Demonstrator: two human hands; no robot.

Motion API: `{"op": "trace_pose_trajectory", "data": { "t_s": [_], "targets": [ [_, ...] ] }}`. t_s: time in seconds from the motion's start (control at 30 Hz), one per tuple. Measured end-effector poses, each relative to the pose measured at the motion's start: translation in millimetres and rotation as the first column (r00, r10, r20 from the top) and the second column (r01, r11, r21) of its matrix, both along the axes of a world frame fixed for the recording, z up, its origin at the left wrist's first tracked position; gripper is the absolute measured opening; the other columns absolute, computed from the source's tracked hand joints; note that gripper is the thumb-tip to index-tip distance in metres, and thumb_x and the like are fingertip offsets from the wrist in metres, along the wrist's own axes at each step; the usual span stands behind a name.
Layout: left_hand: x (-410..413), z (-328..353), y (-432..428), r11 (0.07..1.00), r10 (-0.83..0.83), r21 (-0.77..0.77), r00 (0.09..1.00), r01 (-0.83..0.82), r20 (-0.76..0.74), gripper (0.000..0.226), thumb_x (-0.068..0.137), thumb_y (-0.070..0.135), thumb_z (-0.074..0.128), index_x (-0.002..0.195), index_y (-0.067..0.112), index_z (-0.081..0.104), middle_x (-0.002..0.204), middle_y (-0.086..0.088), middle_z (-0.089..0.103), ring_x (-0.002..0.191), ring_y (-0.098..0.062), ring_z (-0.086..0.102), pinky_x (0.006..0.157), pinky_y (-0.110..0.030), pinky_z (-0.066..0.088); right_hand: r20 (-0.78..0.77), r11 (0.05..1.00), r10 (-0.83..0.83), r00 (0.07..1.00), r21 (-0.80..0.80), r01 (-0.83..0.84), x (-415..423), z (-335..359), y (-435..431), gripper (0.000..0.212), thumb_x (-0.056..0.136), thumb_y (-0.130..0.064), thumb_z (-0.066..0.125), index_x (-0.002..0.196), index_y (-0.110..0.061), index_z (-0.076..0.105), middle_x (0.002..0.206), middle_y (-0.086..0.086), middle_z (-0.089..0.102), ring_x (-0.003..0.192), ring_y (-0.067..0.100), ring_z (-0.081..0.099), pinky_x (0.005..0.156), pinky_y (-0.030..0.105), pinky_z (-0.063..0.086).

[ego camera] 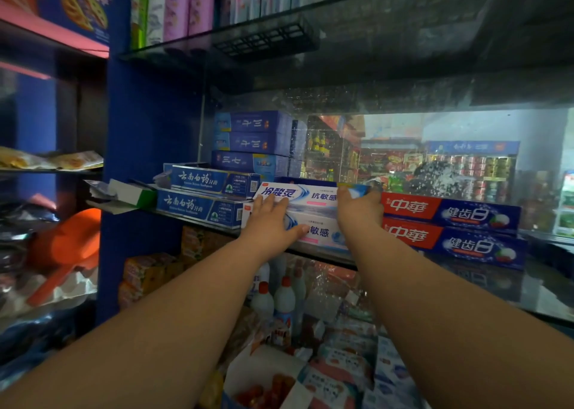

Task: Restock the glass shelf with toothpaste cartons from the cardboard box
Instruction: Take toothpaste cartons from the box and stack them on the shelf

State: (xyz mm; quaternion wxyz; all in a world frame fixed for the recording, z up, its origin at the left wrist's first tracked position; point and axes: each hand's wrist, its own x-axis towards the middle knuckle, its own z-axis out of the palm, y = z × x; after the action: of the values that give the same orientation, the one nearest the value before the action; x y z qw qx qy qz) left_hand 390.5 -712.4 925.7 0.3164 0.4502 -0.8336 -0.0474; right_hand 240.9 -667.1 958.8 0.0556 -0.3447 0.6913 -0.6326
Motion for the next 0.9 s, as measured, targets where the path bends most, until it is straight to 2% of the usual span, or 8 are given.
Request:
{"op": "trace_pose_trajectory", "data": {
  "t_s": [0.1,0.2,0.3,0.4,0.53,0.77,0.9],
  "targets": [
    [1,-3,3,1.000,0.003,-0.007,1.000,-0.003,-0.025,0.087,0.088,0.061,0.047,0.154,0.024,0.003,0.162,-0.003,-0.008,0.148,-0.024,-0.014,0.119,-0.042,0.000,-0.103,0.999,-0.042,0.994,-0.010,0.042,6,4,10,0.077,0.081,-0.060,0.047,0.142,-0.016,0.031,0.146,0.007,0.039,0.129,0.032,0.043,0.104,0.054,0.037],
    [5,-4,10,1.000,-0.005,0.003,0.999,0.005,-0.051,0.088,0.089,0.060,0.047,0.153,0.022,0.000,0.161,-0.003,-0.010,0.147,-0.023,-0.015,0.119,-0.040,-0.001,-0.284,0.995,-0.097,0.954,-0.015,0.097,20,8,21,0.066,0.088,-0.052,0.050,0.142,-0.016,0.034,0.145,0.008,0.038,0.135,0.029,0.035,0.113,0.051,0.023],
    [13,-6,18,0.999,-0.018,0.026,0.996,0.020,-0.093,0.086,0.090,0.058,0.046,0.153,0.022,0.000,0.162,-0.003,-0.009,0.148,-0.023,-0.014,0.119,-0.041,0.000,-0.373,0.999,-0.039,0.927,-0.011,0.037,43,9,33,0.062,0.092,-0.047,0.048,0.142,-0.014,0.032,0.147,0.008,0.035,0.136,0.029,0.031,0.114,0.049,0.021],
    [24,-11,25,0.998,-0.004,0.059,0.994,0.011,-0.114,0.084,0.091,0.057,0.044,0.154,0.020,0.002,0.162,-0.005,-0.006,0.148,-0.023,-0.012,0.120,-0.042,0.001,-0.380,1.000,0.026,0.924,0.014,-0.023,66,1,41,0.060,0.093,-0.045,0.049,0.141,-0.013,0.032,0.147,0.009,0.034,0.135,0.031,0.032,0.112,0.050,0.025],
    [38,-19,43,0.997,-0.024,0.065,0.992,0.032,-0.123,0.081,0.094,0.053,0.043,0.154,0.017,0.004,0.162,-0.007,-0.004,0.148,-0.023,-0.010,0.120,-0.040,0.002,-0.395,1.000,0.025,0.918,0.022,-0.017,89,-12,51,0.057,0.091,-0.043,0.051,0.140,-0.015,0.037,0.146,0.008,0.037,0.134,0.029,0.035,0.111,0.048,0.027],
    [58,-37,63,0.992,-0.038,0.113,0.993,0.050,-0.108,0.079,0.094,0.051,0.044,0.154,0.019,0.003,0.162,-0.005,-0.005,0.148,-0.024,-0.010,0.120,-0.040,0.003,-0.398,0.995,0.099,0.912,0.062,-0.081,114,-36,72,0.054,0.093,-0.039,0.049,0.141,-0.016,0.037,0.147,0.006,0.035,0.136,0.026,0.033,0.115,0.048,0.021],
    [72,-59,70,0.991,-0.030,0.125,0.995,0.042,-0.096,0.081,0.088,0.058,0.036,0.154,0.018,0.012,0.161,-0.009,0.008,0.148,-0.027,0.001,0.121,-0.042,0.008,-0.379,0.987,0.160,0.911,0.054,-0.151,128,-62,80,0.052,0.091,-0.037,0.053,0.137,-0.016,0.041,0.144,0.008,0.038,0.131,0.028,0.039,0.110,0.047,0.032]
  ]
}}
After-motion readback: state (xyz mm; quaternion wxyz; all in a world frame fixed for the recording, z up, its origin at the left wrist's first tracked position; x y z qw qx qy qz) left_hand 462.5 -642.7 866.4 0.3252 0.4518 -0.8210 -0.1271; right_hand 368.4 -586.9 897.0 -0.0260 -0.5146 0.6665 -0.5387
